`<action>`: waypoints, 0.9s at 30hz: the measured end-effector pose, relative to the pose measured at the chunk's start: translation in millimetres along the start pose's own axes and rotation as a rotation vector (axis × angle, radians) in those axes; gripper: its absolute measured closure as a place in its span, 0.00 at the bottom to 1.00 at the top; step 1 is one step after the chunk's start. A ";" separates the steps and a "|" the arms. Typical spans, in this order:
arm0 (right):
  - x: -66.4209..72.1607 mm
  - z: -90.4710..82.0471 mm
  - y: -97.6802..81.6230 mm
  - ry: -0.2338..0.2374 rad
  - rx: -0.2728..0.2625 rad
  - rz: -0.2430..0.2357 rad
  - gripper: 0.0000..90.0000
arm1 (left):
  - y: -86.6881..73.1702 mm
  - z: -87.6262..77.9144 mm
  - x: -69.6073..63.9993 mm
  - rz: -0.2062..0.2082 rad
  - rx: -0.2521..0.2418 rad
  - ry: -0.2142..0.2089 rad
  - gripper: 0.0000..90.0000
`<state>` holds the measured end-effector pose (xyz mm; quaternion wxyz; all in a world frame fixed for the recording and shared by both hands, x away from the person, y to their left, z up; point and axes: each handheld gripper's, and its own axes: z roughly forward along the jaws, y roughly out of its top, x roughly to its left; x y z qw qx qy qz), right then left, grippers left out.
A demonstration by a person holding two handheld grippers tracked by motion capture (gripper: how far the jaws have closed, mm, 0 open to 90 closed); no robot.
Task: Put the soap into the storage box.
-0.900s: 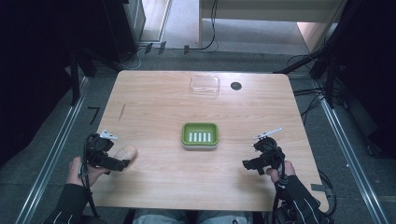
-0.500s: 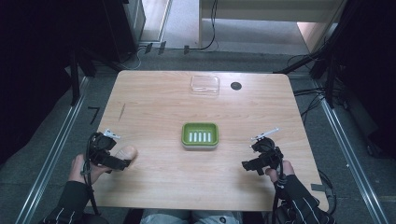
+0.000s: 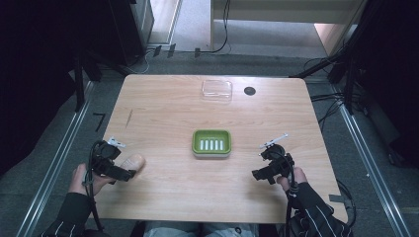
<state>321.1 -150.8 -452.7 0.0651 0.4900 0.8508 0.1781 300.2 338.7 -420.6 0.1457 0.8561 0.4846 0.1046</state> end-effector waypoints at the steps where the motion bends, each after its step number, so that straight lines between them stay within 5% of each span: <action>1: 0.2 0.2 -0.1 -0.002 0.002 0.000 0.16 | 0.9 0.5 0.1 -0.004 0.000 0.001 0.02; 27: 1.6 2.6 0.9 -0.001 0.015 -0.016 0.16 | 17.2 30.7 10.1 0.029 0.083 -0.014 0.07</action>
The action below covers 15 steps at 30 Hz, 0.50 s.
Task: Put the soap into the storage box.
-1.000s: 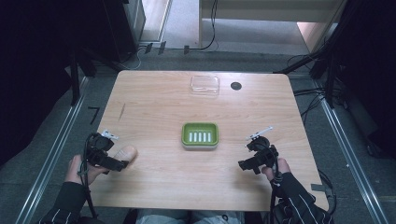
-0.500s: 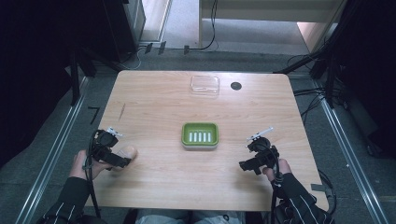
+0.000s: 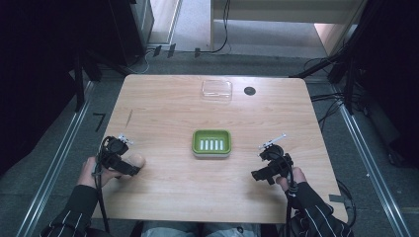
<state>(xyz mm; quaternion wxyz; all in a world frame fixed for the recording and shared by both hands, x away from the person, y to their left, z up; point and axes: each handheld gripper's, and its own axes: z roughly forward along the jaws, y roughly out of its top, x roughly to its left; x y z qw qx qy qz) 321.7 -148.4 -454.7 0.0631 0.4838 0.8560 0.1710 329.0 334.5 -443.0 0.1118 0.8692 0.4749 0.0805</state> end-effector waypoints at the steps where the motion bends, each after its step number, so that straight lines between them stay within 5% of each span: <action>1: 0.0 0.0 0.0 0.000 0.000 0.000 0.16 | 1.0 1.1 -0.2 -0.003 0.001 0.004 0.07; 15: -0.6 -0.2 -0.4 0.000 -0.003 0.004 0.16 | 2.2 6.6 -2.2 0.012 0.009 -0.006 0.19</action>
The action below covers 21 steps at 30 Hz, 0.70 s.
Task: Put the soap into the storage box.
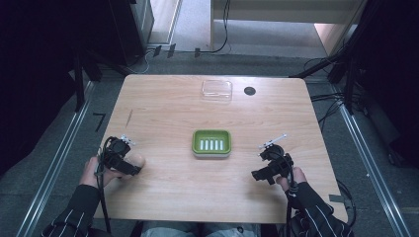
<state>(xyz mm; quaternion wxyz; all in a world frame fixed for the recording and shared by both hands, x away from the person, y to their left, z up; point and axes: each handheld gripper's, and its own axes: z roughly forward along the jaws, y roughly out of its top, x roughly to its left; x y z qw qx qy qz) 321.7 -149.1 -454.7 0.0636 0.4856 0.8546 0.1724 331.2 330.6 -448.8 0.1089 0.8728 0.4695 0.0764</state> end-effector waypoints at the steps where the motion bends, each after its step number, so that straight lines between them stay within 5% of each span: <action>1: 0.2 -0.2 -0.1 -0.001 0.000 0.006 0.16 | 0.1 0.9 0.0 0.006 0.002 -0.001 0.21; 11: 0.1 -0.4 -0.4 -0.001 -0.002 0.006 0.16 | 0.1 2.5 -2.8 0.021 -0.003 -0.014 0.36; 21: 0.0 -0.4 0.0 -0.002 -0.005 -0.006 0.16 | -0.3 1.8 -3.1 0.031 -0.006 -0.002 0.37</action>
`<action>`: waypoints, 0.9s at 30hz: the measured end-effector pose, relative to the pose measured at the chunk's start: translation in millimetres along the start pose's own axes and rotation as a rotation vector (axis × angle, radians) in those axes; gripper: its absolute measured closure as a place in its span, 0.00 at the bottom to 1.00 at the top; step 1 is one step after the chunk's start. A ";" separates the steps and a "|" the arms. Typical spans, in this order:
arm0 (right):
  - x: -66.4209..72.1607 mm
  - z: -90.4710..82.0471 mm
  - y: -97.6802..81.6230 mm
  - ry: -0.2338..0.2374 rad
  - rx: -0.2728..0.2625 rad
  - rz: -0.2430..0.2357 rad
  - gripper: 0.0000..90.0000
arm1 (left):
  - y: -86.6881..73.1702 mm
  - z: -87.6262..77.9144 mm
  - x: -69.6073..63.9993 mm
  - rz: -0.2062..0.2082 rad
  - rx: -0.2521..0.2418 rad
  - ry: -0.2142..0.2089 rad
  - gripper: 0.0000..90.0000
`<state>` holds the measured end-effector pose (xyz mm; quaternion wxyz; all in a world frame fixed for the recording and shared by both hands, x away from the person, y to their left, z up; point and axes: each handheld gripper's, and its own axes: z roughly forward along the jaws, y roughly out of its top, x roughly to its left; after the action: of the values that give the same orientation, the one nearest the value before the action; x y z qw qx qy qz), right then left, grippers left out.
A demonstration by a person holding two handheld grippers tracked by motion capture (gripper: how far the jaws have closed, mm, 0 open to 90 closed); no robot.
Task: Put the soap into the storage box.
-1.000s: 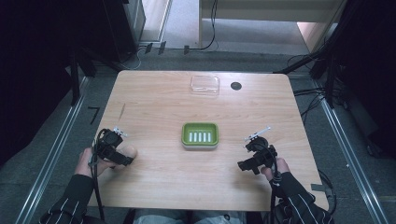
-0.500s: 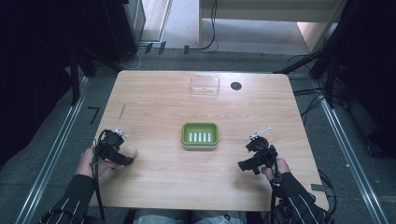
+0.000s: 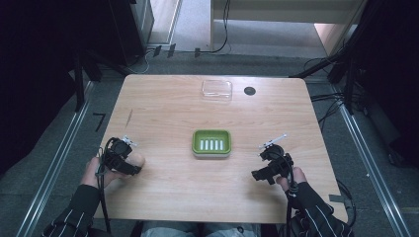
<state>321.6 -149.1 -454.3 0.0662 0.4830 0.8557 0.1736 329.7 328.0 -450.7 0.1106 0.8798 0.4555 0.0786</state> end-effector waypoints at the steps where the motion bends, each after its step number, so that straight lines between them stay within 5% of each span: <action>1: 0.0 0.0 0.0 0.000 0.000 0.000 0.16 | 0.0 0.0 0.0 0.000 0.000 0.000 0.37; 27: 0.3 0.4 0.2 -0.009 0.011 -0.011 0.16 | 20.5 -9.4 -12.9 0.088 -0.044 0.002 0.37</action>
<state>321.7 -148.6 -454.6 0.0681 0.4794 0.8590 0.1662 336.1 307.1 -436.7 0.1259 0.8963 0.4146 0.0944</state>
